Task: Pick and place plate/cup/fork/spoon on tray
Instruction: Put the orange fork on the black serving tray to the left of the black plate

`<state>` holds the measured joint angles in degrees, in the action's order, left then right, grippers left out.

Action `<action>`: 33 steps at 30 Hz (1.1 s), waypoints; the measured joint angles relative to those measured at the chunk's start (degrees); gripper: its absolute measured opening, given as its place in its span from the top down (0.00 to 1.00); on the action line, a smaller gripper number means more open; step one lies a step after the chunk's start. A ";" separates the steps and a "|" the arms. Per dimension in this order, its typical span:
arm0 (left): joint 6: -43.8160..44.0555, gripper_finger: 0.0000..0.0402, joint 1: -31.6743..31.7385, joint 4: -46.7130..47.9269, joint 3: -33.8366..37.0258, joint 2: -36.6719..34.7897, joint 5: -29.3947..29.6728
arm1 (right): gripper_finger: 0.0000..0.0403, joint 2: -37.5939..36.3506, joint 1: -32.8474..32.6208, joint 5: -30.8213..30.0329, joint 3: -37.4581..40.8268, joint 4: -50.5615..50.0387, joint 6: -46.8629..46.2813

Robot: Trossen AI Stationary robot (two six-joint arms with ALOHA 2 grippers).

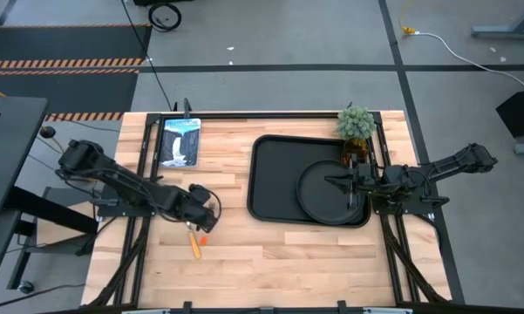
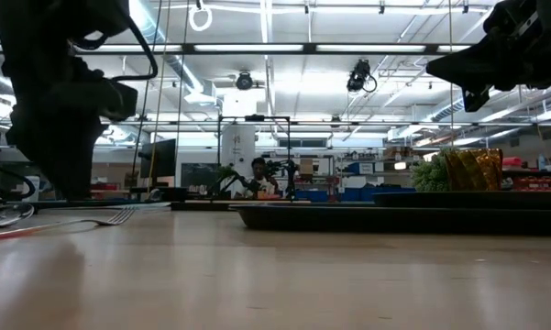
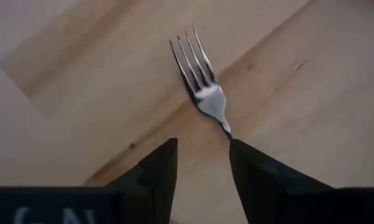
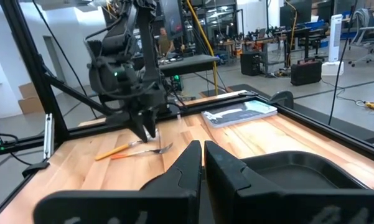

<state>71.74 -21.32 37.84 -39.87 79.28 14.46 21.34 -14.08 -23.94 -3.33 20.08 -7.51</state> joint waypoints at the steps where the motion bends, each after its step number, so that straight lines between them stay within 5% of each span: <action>1: 0.13 0.61 0.00 0.01 -0.53 1.12 -0.55 | 0.93 0.02 0.02 0.02 0.02 0.01 -0.02; 20: 1.15 0.62 1.29 2.53 -8.11 14.17 -4.36 | 0.93 0.01 0.01 0.02 0.02 0.90 0.00; 33: 1.19 0.91 1.29 2.27 -8.21 14.55 -5.10 | 0.93 0.03 0.02 0.02 0.02 1.13 0.00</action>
<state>72.93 -20.03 40.11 -48.07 93.82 9.37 21.37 -14.06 -23.92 -3.31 21.21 -7.51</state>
